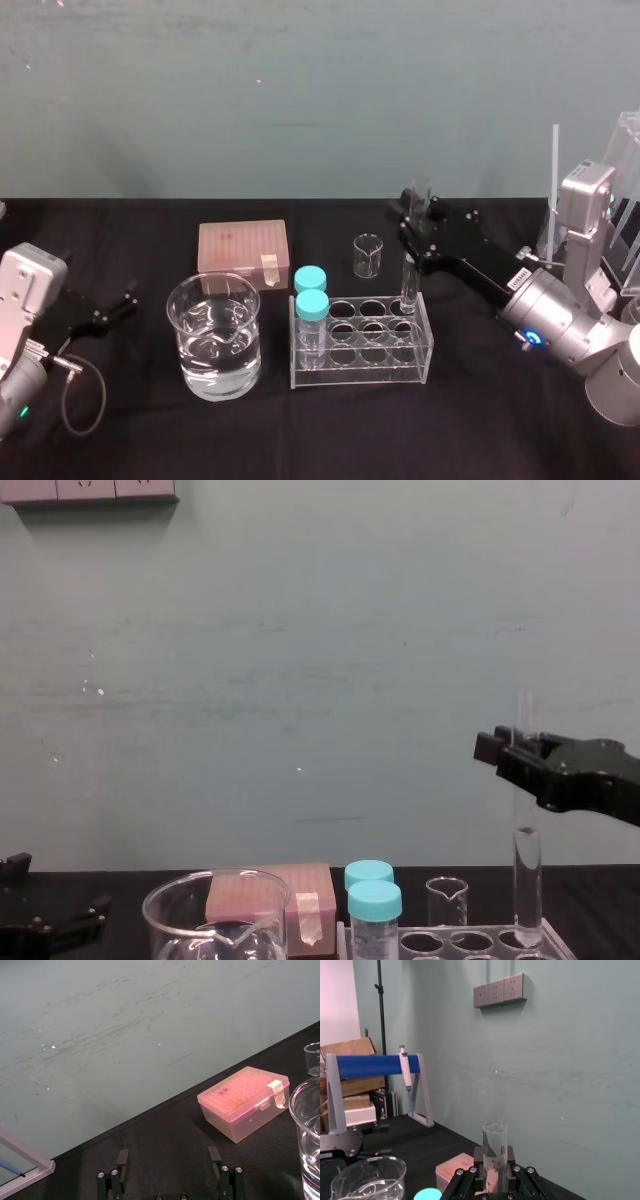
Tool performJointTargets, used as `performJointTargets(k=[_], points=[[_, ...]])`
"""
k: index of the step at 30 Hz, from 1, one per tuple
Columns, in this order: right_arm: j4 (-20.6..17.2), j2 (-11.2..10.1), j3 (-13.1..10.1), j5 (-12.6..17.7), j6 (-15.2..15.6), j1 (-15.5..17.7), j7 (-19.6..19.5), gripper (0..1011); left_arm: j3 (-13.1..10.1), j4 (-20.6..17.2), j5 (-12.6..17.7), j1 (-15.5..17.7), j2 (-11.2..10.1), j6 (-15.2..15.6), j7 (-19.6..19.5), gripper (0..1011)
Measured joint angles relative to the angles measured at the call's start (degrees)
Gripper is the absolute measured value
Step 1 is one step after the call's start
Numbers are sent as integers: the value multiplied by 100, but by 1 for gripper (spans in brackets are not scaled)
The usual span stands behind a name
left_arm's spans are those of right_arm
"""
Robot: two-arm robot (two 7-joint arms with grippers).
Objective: Hold the test tube with one hand and immerse one end into the beaker, then return it to the test tube rack.
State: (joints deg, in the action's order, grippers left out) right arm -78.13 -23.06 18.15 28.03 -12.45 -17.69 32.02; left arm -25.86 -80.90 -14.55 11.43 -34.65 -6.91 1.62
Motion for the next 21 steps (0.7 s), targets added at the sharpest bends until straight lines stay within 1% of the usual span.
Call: performJointTargets(k=[14, 21], points=[[451, 149, 118, -162, 23, -175, -3, 244, 0, 0, 0, 0, 0, 0, 0, 1000], [568, 187, 148, -208, 62, -209, -1, 244, 0, 0, 0, 0, 0, 0, 0, 1000]])
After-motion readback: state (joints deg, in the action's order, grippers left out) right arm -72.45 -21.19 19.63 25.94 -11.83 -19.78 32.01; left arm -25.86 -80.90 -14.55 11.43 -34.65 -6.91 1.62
